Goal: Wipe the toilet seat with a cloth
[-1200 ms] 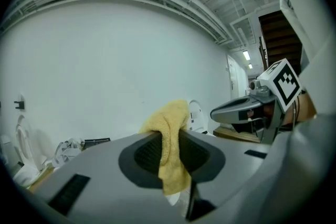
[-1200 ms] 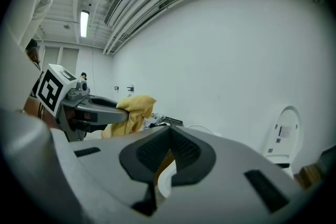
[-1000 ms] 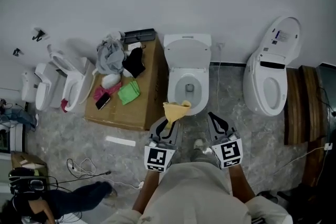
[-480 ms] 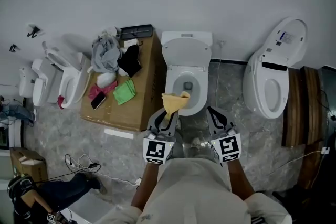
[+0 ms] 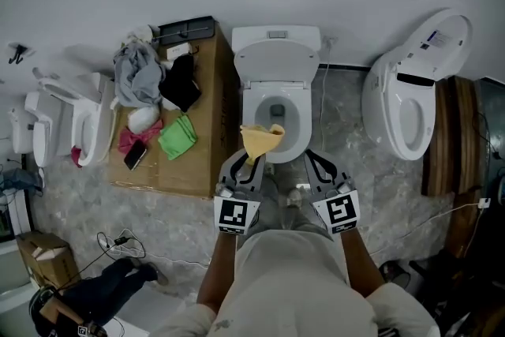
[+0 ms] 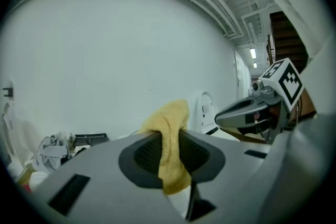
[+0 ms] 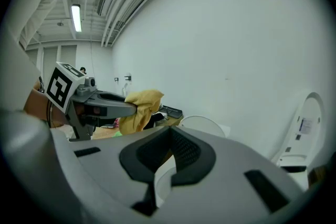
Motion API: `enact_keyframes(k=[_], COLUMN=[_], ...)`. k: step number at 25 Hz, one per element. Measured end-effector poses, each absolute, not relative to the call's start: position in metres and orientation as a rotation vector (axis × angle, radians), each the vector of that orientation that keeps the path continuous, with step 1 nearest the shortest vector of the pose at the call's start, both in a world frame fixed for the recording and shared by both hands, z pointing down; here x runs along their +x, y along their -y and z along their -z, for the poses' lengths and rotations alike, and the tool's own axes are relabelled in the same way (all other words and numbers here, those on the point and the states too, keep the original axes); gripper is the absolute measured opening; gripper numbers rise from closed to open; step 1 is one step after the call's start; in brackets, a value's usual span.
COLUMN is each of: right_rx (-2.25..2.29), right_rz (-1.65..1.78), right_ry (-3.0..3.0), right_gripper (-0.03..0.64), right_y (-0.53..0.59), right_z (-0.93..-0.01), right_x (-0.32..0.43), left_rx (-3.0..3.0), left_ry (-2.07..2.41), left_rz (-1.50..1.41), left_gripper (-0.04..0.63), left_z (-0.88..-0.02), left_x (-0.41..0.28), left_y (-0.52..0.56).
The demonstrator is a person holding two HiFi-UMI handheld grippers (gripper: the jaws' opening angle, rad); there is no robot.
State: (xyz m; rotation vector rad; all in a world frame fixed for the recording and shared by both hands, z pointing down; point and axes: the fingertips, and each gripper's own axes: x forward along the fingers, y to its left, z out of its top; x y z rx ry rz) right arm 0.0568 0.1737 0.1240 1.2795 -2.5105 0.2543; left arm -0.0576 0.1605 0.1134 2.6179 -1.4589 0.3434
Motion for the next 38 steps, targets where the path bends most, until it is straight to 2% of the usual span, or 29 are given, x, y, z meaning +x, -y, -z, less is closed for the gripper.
enact_keyframes(k=[22, 38], right_rx=[1.244, 1.103], right_rz=[-0.438, -0.546], right_ry=[2.329, 2.347], right_gripper=[0.006, 0.006], right_y=[-0.063, -0.013], right_z=[-0.260, -0.366], right_x=[-0.005, -0.009], left_rx=[2.453, 2.308], left_ry=[1.256, 1.386], left_rz=[-0.470, -0.579], left_gripper=[0.083, 0.083], left_z=[-0.284, -0.389], left_x=[-0.113, -0.124], left_y=[-0.044, 0.007])
